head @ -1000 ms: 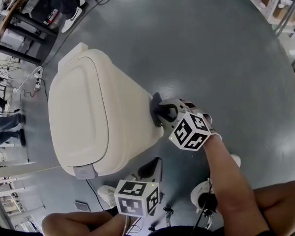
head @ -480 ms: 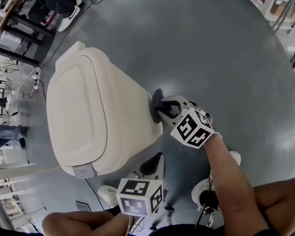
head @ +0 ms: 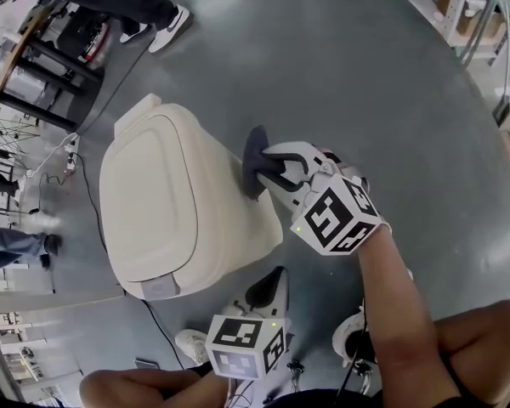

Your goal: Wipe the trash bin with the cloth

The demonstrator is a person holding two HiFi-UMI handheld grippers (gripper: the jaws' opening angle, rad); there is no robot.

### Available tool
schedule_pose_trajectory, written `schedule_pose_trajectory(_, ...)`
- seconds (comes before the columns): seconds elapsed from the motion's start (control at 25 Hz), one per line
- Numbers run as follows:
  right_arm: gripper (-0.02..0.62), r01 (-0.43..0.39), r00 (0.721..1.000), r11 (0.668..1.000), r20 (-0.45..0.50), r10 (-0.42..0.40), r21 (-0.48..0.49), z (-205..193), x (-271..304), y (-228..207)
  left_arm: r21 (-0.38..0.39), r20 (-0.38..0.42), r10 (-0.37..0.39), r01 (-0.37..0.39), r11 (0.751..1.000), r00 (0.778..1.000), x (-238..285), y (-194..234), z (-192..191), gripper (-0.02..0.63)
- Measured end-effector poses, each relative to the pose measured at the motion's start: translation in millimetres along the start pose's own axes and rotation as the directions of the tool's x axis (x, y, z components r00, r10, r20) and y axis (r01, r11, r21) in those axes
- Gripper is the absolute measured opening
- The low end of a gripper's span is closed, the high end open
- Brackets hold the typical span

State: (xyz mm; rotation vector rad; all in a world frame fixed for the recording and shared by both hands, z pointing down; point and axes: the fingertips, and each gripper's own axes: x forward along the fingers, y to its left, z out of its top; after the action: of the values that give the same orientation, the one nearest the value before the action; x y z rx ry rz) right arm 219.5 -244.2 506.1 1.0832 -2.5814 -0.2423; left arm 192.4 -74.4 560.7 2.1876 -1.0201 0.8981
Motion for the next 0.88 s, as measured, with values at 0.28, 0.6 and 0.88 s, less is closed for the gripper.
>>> schedule_pose_trajectory(0.28,0.093,0.001,1.000,0.983,0.010,0.001,-0.182,62.8,-1.9,-8.7,0.004,0.012,0.005,-0.005,1.000,1.000,-6.9,-7.1,-3.0,0.000)
schedule_pose_trajectory(0.6,0.092,0.013,0.999,0.995,0.049,-0.008,-0.101,63.6,9.7,-8.8,0.007,0.009,0.004,-0.004,1.000,1.000,-15.4,4.2,-10.9,0.000)
schedule_pose_trajectory(0.88,0.092,-0.002,1.000,0.992,-0.023,-0.001,-0.127,28.9,24.4,0.9,-0.011,-0.024,-0.001,0.000,1.000,1.000,-7.6,10.1,-19.7,0.000)
